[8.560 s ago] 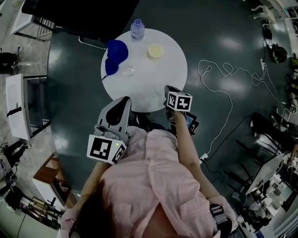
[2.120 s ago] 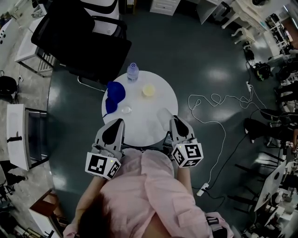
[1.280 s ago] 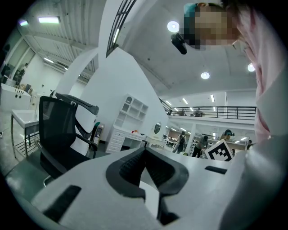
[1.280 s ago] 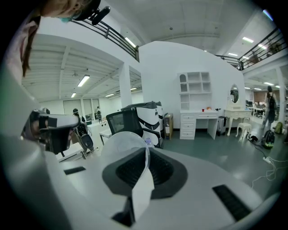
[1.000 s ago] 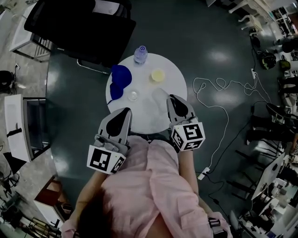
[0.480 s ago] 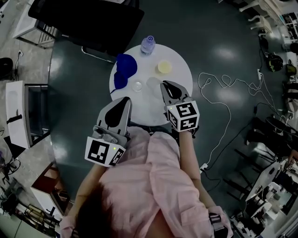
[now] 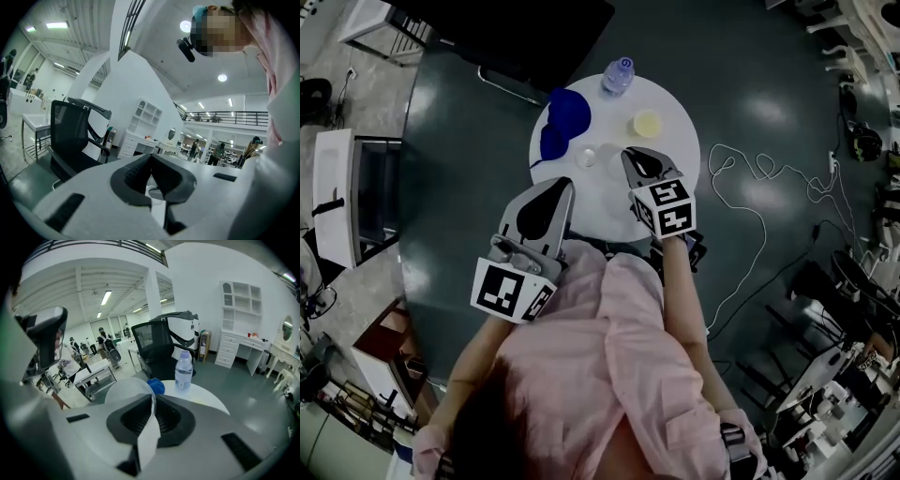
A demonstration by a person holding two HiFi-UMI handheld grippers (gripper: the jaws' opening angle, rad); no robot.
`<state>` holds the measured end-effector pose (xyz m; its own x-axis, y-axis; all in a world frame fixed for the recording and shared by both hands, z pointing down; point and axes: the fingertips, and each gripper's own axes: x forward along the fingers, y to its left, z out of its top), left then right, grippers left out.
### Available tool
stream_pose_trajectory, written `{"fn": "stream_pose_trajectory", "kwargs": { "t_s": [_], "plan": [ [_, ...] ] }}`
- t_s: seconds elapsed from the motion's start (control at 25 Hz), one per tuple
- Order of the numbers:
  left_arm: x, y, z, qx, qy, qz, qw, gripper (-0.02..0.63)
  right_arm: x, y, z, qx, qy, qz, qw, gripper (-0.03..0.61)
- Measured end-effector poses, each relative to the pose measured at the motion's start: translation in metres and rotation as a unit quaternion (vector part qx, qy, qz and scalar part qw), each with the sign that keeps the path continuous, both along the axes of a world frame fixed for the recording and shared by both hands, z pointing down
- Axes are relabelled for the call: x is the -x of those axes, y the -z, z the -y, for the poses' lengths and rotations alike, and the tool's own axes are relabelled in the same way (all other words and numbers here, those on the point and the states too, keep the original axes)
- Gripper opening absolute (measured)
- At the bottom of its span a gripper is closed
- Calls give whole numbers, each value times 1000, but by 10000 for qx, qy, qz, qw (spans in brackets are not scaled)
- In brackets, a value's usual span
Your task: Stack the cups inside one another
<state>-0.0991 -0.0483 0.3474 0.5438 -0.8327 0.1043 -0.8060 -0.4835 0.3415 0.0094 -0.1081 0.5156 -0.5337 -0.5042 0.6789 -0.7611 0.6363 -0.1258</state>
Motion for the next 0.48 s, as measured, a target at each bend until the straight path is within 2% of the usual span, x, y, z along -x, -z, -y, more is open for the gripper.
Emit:
{"fn": "stream_pose_trajectory", "kwargs": {
  "t_s": [0.48],
  "plan": [
    [4,-6,6,121,-84,13,9999,17,24,-48,2,348,563,-454,9968,38]
  ]
}}
